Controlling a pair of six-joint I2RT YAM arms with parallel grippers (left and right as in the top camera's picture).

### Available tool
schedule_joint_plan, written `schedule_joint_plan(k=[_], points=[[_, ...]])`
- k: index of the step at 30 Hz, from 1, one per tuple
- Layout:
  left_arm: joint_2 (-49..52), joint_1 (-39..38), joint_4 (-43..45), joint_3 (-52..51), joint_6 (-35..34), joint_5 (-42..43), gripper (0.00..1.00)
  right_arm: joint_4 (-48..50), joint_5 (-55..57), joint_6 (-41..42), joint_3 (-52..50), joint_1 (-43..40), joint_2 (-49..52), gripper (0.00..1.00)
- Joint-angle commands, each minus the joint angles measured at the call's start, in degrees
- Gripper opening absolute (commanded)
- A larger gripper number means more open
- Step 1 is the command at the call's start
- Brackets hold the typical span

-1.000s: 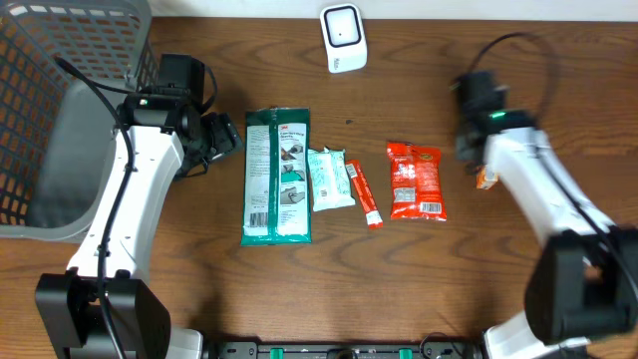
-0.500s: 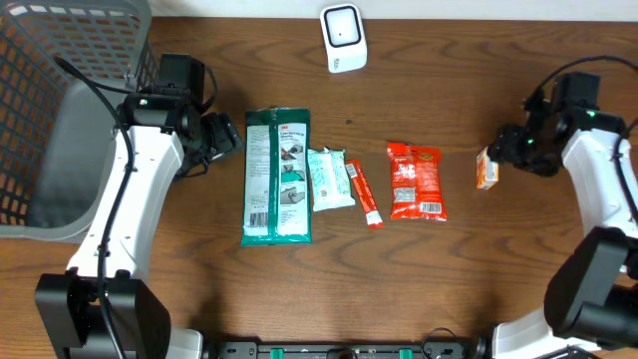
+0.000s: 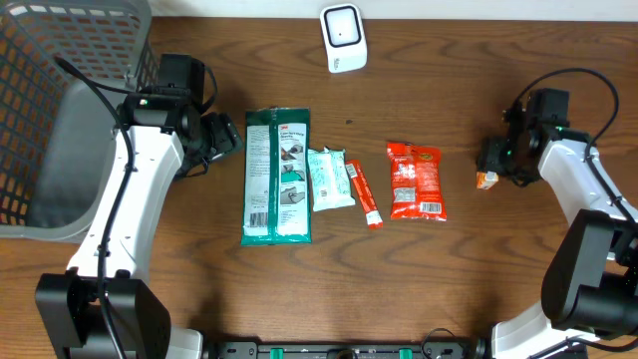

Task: Scan the item barcode
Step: 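Carry the tissue pack up toward the white barcode scanner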

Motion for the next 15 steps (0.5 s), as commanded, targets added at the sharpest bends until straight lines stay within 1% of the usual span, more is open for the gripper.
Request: schedule_joint_plan(k=[1,3,5,7,14,15], points=[[-0.39,0.09,-0.33,0.20,0.50,-0.72,0.88,2.05,0.31,-0.68,-2.43,0.22,0.68,0.55],[-0.39,0.09,-0.33,0.20,0.50,-0.72,0.88,2.82,-0.68,-0.68,-2.89,0.22,0.68,0.50],[-0.39,0.09,-0.33,0.20,0.50,-0.72,0.88,3.06,-0.83,-0.68,-2.99,0.22,0.68,0.35],[-0.39,0.09,-0.31,0.20,0.50,-0.72,0.88,3.02,-0.81,-0.66,-2.99,0.22,0.68,0.28],[-0.39,0.09,-0.31,0.20,0.50,-0.72,0.88,2.58,-0.81,-0.59,-3.02,0.22,0.68,0.18],[-0.39,0.09,-0.33,0.20,0.50,-0.72,0.88,2.34,-0.74,-0.61,-3.02,0.22,0.66,0.20]])
